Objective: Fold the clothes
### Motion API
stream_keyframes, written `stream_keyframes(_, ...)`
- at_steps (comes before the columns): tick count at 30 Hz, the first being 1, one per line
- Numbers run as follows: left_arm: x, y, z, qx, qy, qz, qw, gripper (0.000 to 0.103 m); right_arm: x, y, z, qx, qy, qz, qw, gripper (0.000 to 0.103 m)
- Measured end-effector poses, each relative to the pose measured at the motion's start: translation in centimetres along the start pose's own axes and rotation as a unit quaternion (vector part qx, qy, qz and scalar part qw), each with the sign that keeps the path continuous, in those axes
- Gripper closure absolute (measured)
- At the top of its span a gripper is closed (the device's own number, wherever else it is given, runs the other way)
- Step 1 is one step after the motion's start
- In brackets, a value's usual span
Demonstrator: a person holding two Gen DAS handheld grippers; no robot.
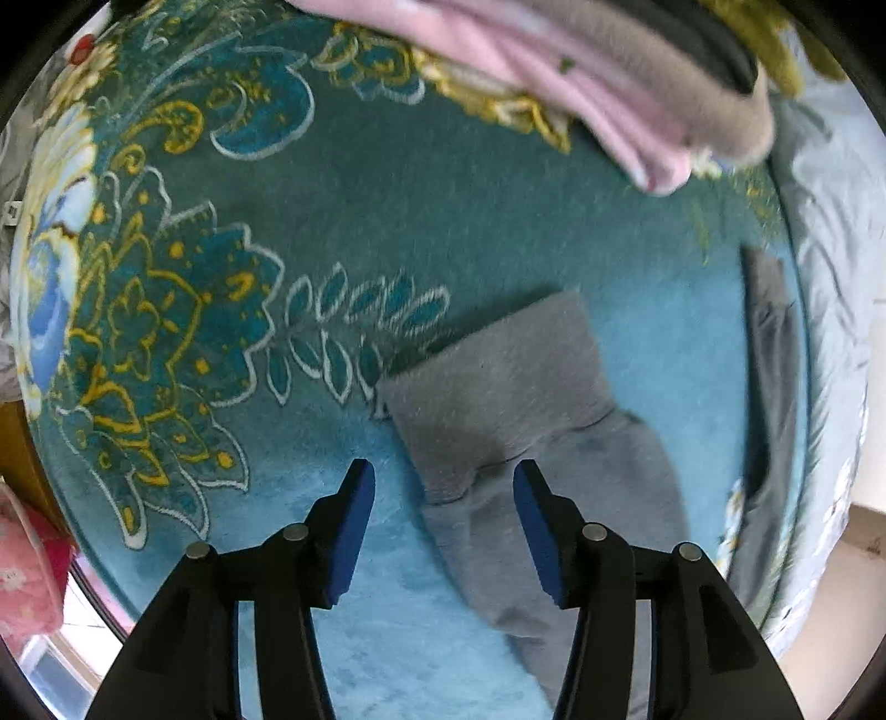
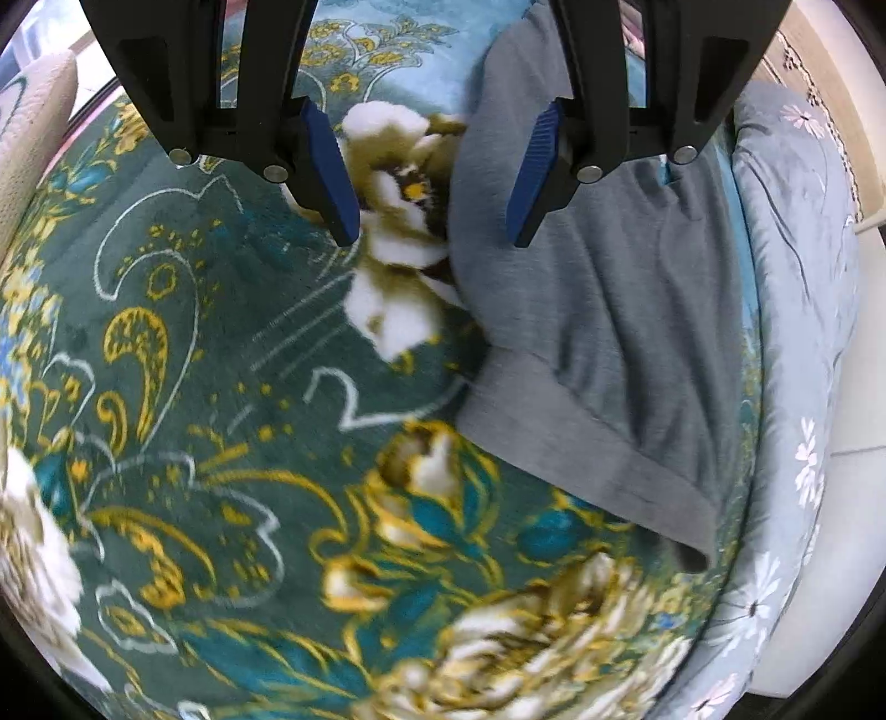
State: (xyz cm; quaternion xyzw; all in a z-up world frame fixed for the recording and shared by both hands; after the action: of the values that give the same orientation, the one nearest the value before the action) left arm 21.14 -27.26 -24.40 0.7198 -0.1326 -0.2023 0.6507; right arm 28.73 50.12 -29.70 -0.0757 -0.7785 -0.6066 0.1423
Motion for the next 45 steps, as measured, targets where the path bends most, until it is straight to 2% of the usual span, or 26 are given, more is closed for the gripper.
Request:
stream_keyframes(4, 0.2, -0.7, -0.1, -0.009, 0.024, -0.009, 0.9996, 0.05, -0.9, -1.2, -0.1, -0.005, -0.022, 0.024, 0.999, 0.044)
stream_keyframes(8, -0.2, -0.8, 0.2, -0.015, 0.028, -0.018, 0.9993, 0.05, -0.5, -0.7, 0.3, -0.035, -0.022, 0.065, 0.997, 0.044)
stream_keyframes(13, -0.9, -1.0, 0.9, -0.018, 0.026, -0.024, 0.9992, 0.05, -0.1, 0.1, 0.9, -0.068, -0.026, 0.098, 0.993, 0.044)
stream_keyframes(16, -1.4, -1.2, 1.3, -0.021, 0.026, -0.028, 0.9991, 0.05, -0.1, 0.1, 1.1, -0.078, -0.04, 0.107, 0.99, 0.044)
stream_keyframes(20, -1.0, -1.1, 1.8, -0.023, 0.033, -0.036, 0.9985, 0.05, 0.4, 1.8, 0.9, -0.124, -0.047, 0.117, 0.984, 0.044)
stream_keyframes(22, -0.2, -0.9, 2.1, -0.022, 0.037, -0.04, 0.9983, 0.05, 0.4, 1.5, 0.9, -0.117, -0.041, 0.117, 0.985, 0.044)
stream_keyframes(24, 0.3, -0.8, 2.2, -0.022, 0.04, -0.044, 0.998, 0.05, 1.1, 0.6, 1.0, -0.091, -0.036, 0.108, 0.989, 0.044)
stream_keyframes(29, 0.7, -0.8, 2.4, -0.022, 0.042, -0.049, 0.9977, 0.05, 1.2, -1.4, 0.9, -0.069, -0.044, 0.092, 0.992, 0.044)
stream_keyframes(31, 0.9, -0.7, 2.6, -0.022, 0.042, -0.05, 0.9976, 0.054, 1.4, -2.0, 1.0, -0.068, -0.042, 0.089, 0.993, 0.044)
stream_keyframes(33, -0.3, -1.3, 1.9, -0.025, 0.04, -0.051, 0.9976, 0.069, 1.9, -2.0, 1.0, -0.069, -0.034, 0.086, 0.993, 0.046)
stream_keyframes(34, -0.5, -1.2, 2.0, -0.026, 0.038, -0.048, 0.9978, 0.073, 2.1, -2.0, 1.0, -0.069, -0.031, 0.084, 0.994, 0.052)
stream_keyframes(35, -0.6, -1.2, 2.0, -0.027, 0.033, -0.045, 0.998, 0.085, 2.3, -1.9, 1.0, -0.069, -0.026, 0.083, 0.994, 0.063)
stream_keyframes(36, -0.9, -1.1, 2.1, -0.027, 0.026, -0.04, 0.9985, 0.095, 2.6, -1.7, 0.9, -0.068, -0.022, 0.081, 0.994, 0.071)
stream_keyframes(37, -1.3, -0.9, 2.2, -0.028, 0.017, -0.034, 0.9989, 0.096, 2.8, -1.5, 0.9, -0.067, -0.017, 0.079, 0.994, 0.087)
stream_keyframes(38, -1.9, -0.3, 2.3, -0.037, 0.006, -0.038, 0.9985, 0.097, 3.0, -1.3, 0.9, -0.067, -0.013, 0.078, 0.995, 0.096)
stream_keyframes(39, -2.5, 0.5, 2.4, -0.051, -0.007, -0.047, 0.9976, 0.098, 3.2, -1.1, 0.8, -0.066, -0.009, 0.076, 0.995, 0.097)
stream_keyframes(41, -3.8, 2.5, 2.6, -0.083, -0.031, -0.074, 0.9933, 0.098, 3.7, 0.4, 0.8, -0.078, 0.003, 0.102, 0.992, 0.098)
stream_keyframes(43, -3.9, 3.1, 2.4, -0.091, -0.044, -0.079, 0.9918, 0.098, 3.8, 2.5, 0.7, -0.101, 0.013, 0.139, 0.985, 0.098)
stream_keyframes(45, -3.8, 3.2, 2.2, -0.093, -0.055, -0.076, 0.9912, 0.098, 2.6, 3.7, 0.5, -0.117, 0.016, 0.145, 0.982, 0.098)
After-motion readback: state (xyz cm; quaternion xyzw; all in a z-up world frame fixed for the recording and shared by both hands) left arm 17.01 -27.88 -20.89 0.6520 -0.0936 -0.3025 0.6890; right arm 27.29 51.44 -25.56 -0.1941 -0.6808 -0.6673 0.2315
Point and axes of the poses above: each gripper's, at about its wrist camera, not at the fingertips, and y roughly against the way its jaws point, x to its left, z to its top, the point moved 4 cm from there along -y, roughly the way its jaws point, and after that the axes turned 2 degrees about -y, right-handed, at the moved point
